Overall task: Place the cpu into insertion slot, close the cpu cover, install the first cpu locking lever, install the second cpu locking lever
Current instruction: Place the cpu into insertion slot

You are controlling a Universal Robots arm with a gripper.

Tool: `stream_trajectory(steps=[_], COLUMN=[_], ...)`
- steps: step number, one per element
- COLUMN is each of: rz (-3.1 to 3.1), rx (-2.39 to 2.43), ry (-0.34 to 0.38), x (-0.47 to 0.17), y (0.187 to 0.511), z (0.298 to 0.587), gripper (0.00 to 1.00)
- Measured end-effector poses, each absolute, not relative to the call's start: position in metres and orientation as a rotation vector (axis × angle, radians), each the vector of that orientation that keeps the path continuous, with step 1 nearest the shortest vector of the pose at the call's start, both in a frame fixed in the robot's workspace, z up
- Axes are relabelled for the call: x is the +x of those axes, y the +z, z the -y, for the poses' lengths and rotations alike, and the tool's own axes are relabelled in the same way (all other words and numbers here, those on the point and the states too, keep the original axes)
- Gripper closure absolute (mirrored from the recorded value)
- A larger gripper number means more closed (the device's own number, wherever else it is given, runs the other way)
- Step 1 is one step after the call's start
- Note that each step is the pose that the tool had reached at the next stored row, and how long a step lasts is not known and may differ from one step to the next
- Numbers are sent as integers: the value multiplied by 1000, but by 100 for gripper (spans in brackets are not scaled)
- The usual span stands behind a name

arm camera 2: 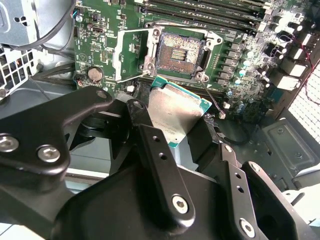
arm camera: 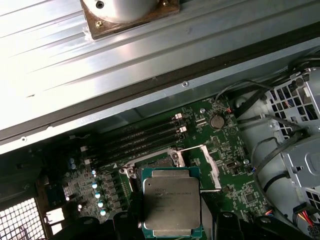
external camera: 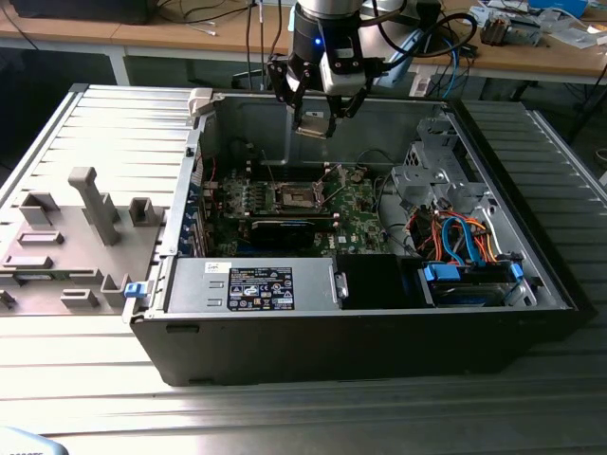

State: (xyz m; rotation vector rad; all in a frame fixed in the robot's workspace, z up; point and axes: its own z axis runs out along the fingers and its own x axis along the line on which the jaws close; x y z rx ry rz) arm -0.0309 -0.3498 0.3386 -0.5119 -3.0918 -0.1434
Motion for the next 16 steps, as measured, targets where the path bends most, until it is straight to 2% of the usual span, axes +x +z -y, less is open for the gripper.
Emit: stream_trajectory(steps=[16], rz=[3088], rx=[-537], ry=[-143], x=[-31], y=[339], z=[350], gripper=[45])
